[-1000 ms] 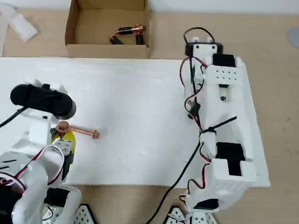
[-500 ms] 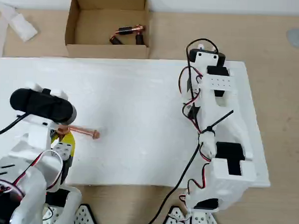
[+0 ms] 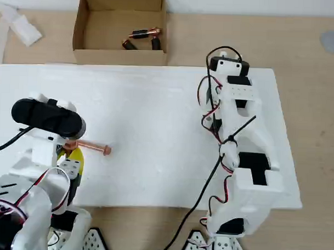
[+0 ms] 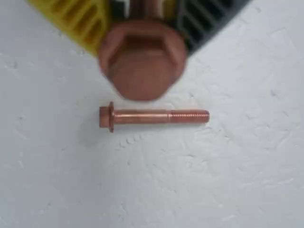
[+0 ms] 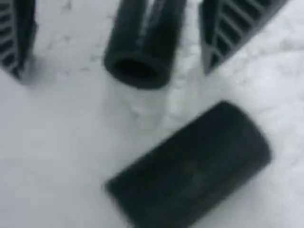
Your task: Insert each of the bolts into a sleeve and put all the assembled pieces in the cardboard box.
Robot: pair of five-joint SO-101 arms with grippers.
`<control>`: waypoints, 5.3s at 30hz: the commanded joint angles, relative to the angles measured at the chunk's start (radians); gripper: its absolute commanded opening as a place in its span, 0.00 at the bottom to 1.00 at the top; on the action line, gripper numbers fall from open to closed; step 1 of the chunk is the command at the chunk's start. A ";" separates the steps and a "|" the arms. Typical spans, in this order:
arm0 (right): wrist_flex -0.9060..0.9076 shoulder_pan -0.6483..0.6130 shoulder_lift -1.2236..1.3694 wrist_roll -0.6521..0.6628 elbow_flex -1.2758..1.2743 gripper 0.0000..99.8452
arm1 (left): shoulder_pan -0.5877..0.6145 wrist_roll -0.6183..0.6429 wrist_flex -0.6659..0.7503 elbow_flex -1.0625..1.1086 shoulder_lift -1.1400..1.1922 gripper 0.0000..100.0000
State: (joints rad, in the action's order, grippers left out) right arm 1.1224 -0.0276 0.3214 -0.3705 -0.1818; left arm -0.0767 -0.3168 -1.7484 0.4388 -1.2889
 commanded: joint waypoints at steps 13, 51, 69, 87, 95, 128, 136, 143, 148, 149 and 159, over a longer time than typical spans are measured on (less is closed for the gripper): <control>0.084 -0.071 0.081 0.044 0.030 0.11 | 0.011 -0.028 -0.003 -0.012 -0.004 0.01; 0.133 -0.242 0.082 -0.207 0.002 0.11 | 0.011 -0.028 -0.003 -0.012 -0.005 0.01; 0.196 -0.243 0.082 -0.216 0.002 0.11 | 0.011 -0.055 -0.003 -0.008 -0.005 0.01; 0.196 -0.242 0.082 -0.249 0.002 0.01 | 0.011 -0.055 -0.003 -0.005 -0.004 0.01; 0.308 -0.240 0.035 -0.245 0.130 0.01 | 0.011 -0.055 -0.003 -0.003 -0.004 0.01; 0.522 -0.234 -1.346 0.311 -0.061 0.01 | 0.005 -0.052 0.311 -0.002 0.002 0.00; 0.198 -0.234 -1.926 0.311 -0.641 0.01 | 0.003 -0.051 0.318 -0.002 0.004 0.01; -0.069 -0.240 -2.239 0.296 -0.977 0.01 | -0.011 -0.035 0.482 0.080 0.004 0.00; -0.233 -0.240 -2.199 0.189 -1.020 0.01 | -0.132 0.055 0.640 0.166 0.004 0.00; -0.267 -0.240 -2.199 0.190 -1.033 0.01 | -0.169 0.071 0.684 0.189 0.004 0.00; -0.399 -0.352 -2.201 0.256 -1.136 0.01 | -0.333 0.072 1.201 0.407 0.005 0.01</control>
State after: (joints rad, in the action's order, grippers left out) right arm 0.7587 -0.3161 -1.8052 -0.1573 -1.3065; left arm -0.3836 -0.2478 -0.6866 0.8255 -1.2797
